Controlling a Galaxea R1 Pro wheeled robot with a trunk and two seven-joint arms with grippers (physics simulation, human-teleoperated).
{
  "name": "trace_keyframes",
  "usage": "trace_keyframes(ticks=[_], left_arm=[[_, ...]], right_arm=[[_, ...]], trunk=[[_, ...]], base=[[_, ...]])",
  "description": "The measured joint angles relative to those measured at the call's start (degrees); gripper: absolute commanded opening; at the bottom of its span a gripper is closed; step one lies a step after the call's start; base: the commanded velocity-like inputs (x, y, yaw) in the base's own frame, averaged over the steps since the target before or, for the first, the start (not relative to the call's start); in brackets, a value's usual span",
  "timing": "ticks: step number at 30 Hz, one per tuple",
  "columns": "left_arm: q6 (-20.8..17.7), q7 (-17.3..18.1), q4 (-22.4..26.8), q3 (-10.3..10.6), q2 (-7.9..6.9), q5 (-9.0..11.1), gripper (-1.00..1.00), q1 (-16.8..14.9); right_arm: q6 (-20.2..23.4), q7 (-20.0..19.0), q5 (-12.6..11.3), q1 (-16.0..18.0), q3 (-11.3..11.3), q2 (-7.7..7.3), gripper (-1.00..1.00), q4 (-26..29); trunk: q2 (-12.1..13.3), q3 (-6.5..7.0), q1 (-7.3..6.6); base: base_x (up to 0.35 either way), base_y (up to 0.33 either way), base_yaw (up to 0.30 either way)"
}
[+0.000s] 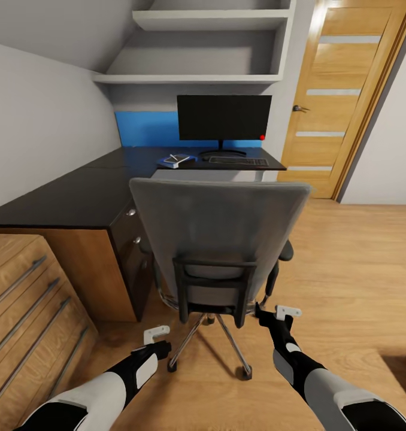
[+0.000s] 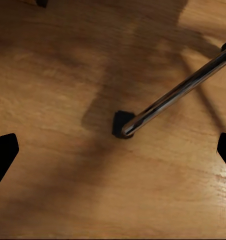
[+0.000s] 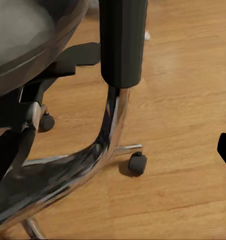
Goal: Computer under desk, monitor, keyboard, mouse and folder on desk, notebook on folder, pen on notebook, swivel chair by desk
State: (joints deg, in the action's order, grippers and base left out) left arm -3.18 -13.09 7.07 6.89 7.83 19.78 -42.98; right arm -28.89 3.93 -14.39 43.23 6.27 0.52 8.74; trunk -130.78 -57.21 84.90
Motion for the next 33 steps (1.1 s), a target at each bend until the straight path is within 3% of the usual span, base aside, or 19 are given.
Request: trace_keyframes(ticks=[14, 20, 24, 27, 30, 33], left_arm=[[0.0, 0.0, 0.0, 0.0, 0.00, 0.0, 1.00, 0.0], [0.3, 0.0, 0.0, 0.0, 0.00, -0.1, 1.00, 0.0], [2.8, 0.0, 0.0, 0.0, 0.10, -0.2, 1.00, 0.0], [6.7, 0.0, -0.4, 0.2, 0.23, -0.2, 1.00, 0.0], [13.4, 0.1, -0.8, 0.5, 0.70, -0.2, 1.00, 0.0], [16.6, 0.1, -0.9, 0.6, 1.07, -0.2, 1.00, 0.0]], right_arm=[[-1.1, 0.1, 0.5, -0.1, 0.0, 0.04, 1.00, -0.5], [-4.0, 0.0, 0.6, -0.2, 0.0, 0.09, 1.00, -1.1], [-6.5, 0.0, 0.6, -1.0, 0.1, 0.19, 1.00, -1.2], [-7.4, 0.0, 0.6, -1.4, 0.3, 0.49, 1.00, -1.1], [-7.8, 0.1, 0.6, -1.7, 0.4, 1.56, 1.00, -0.8], [-7.9, 0.1, 0.6, -1.7, 0.5, 2.00, 1.00, -0.5]], trunk=[[0.0, 0.00, 0.01], [0.0, 0.00, 0.01], [0.0, 0.00, 0.00], [0.0, 0.00, 0.00], [0.0, 0.00, -0.02], [0.0, 0.00, -0.02]], base=[[-0.322, 0.000, 0.000], [-0.333, 0.000, 0.000], [-0.305, 0.000, 0.000], [-0.221, 0.000, 0.000], [-0.091, 0.000, 0.000], [-0.042, 0.000, 0.000]])
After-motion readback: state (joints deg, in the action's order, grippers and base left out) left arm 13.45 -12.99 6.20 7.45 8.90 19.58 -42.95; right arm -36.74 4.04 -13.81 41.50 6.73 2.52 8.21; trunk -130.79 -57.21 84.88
